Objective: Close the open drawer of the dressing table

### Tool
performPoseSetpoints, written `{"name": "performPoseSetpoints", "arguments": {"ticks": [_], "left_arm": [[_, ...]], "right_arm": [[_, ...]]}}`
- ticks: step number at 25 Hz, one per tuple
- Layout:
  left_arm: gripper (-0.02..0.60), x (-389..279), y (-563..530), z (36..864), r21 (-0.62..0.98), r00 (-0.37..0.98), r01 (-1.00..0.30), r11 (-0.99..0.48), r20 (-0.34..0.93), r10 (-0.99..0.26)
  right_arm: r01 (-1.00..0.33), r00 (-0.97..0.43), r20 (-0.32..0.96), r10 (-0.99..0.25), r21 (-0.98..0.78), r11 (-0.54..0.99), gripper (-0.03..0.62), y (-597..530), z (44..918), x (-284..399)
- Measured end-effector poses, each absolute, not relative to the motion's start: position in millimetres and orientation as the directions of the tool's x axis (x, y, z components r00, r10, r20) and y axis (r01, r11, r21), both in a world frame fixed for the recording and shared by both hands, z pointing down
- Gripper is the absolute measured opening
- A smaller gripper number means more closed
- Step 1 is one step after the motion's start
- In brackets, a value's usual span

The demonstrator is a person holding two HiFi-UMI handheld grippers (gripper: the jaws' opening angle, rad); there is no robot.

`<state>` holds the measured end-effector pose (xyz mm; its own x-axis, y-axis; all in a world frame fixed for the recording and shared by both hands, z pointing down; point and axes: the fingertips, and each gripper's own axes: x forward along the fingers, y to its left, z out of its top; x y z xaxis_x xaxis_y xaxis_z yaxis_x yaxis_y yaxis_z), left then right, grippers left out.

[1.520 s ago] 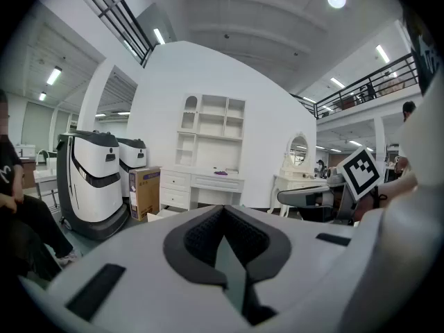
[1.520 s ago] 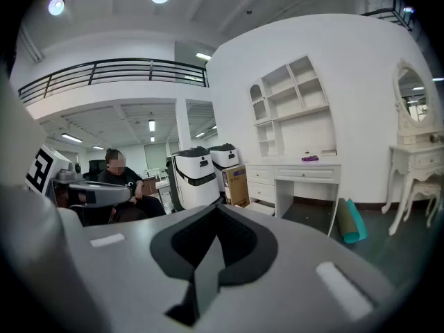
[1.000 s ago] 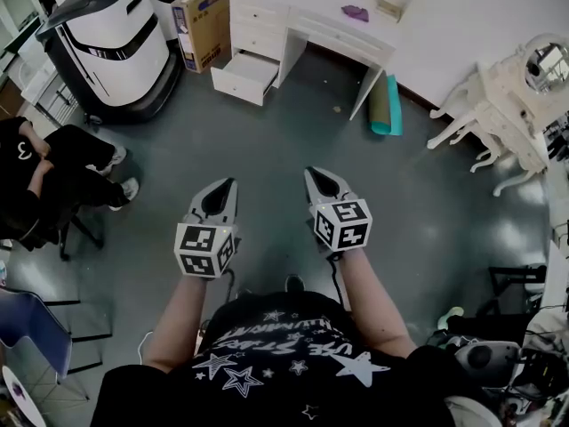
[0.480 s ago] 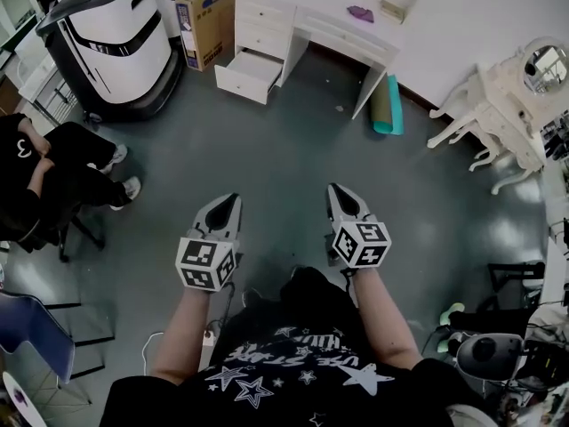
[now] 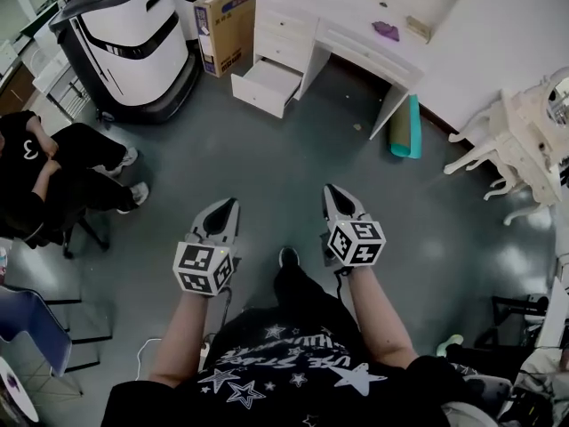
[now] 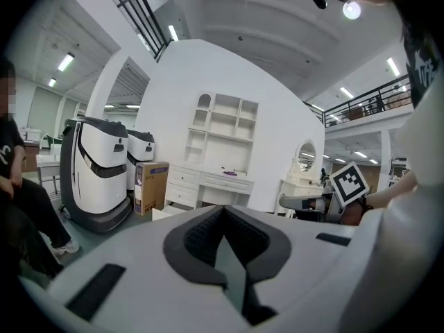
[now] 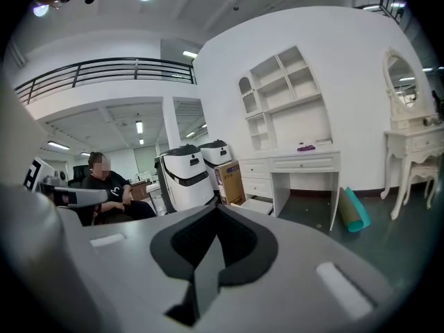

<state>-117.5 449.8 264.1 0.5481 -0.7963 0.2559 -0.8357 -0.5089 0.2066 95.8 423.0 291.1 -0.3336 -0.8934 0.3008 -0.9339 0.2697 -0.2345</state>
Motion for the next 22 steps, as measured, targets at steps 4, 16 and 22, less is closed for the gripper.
{"name": "performPoseSetpoints", "arguments": {"ticks": [4,16,22], "left_arm": [[0.009,-104,403,261,0.202,0.529,-0.848,-0.491,0.260,-0.808],[0.009,-48,304,259,0.194,0.501,-0.865,-0.463,0.277,-0.820],[0.009,-48,278,254,0.197,0.478,-0.878,-0.437,0.288,-0.830]], "right_arm": [[-0.919,-0.370,0.290,-0.882,-0.252,0.303,0.003,361,287,101],[-0.894,-0.427,0.292,-0.856,-0.281,0.350,0.003,255,294,151],[-0.891,-0.431,0.322,-0.843,-0.298,0.342,0.003,225,306,162]]}}
